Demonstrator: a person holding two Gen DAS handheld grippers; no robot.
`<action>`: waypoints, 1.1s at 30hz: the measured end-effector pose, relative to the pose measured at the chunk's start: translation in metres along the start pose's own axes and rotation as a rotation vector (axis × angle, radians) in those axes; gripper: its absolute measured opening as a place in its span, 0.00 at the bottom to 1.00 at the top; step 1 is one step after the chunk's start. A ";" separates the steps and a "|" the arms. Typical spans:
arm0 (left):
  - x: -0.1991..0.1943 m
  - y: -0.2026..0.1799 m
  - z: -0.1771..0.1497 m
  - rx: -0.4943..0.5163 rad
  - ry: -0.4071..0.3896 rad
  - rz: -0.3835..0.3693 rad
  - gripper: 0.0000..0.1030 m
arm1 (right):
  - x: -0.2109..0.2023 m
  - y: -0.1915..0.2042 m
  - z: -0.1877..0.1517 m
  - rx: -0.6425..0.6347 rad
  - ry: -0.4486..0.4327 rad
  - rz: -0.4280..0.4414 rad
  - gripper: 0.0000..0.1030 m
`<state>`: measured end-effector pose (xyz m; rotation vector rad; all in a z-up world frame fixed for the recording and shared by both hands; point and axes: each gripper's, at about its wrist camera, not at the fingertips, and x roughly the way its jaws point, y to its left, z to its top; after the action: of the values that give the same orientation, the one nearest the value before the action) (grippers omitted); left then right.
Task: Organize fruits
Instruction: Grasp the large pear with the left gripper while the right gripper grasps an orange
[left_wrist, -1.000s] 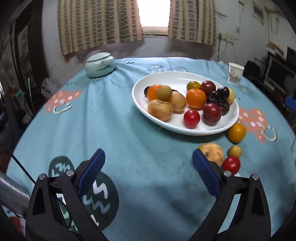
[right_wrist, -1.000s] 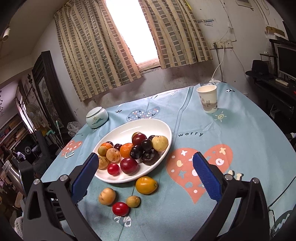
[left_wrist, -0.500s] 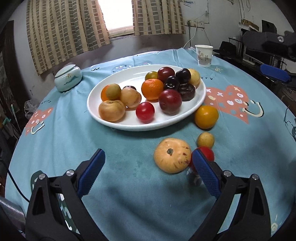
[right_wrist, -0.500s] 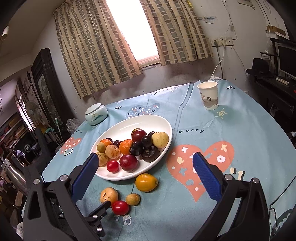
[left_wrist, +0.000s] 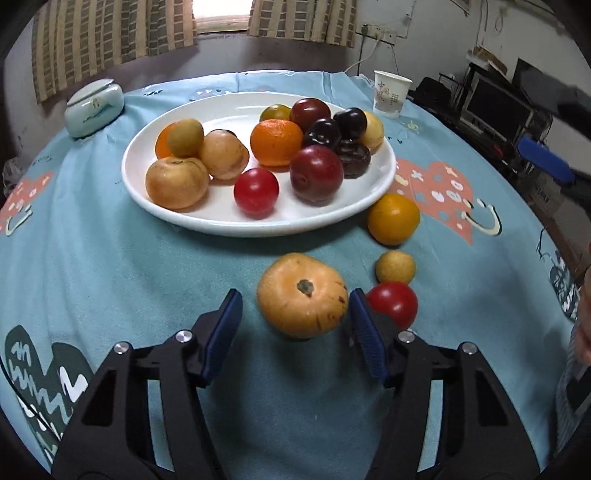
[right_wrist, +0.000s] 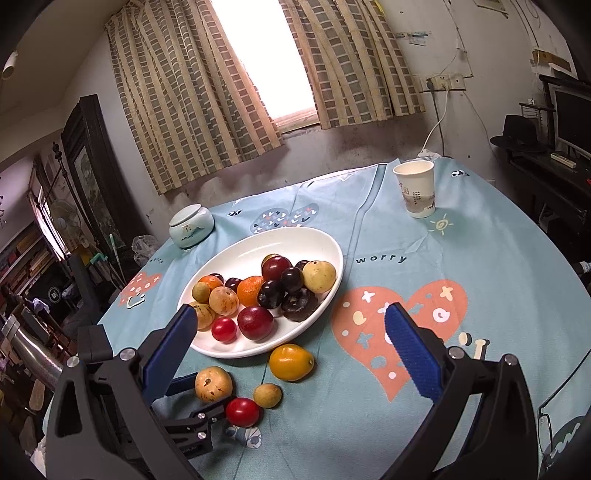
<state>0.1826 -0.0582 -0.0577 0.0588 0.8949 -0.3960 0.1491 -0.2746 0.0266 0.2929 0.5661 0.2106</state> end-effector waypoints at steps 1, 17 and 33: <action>0.001 0.001 0.001 -0.005 -0.001 0.002 0.58 | 0.001 0.000 0.000 0.000 0.003 0.000 0.99; -0.028 0.028 0.002 -0.075 -0.081 0.159 0.45 | 0.064 0.022 -0.045 -0.210 0.280 -0.057 0.71; -0.012 0.022 -0.001 -0.039 -0.024 0.151 0.45 | 0.097 0.013 -0.049 -0.137 0.331 -0.013 0.42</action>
<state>0.1828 -0.0341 -0.0519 0.0853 0.8683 -0.2378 0.2009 -0.2257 -0.0564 0.1207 0.8766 0.2864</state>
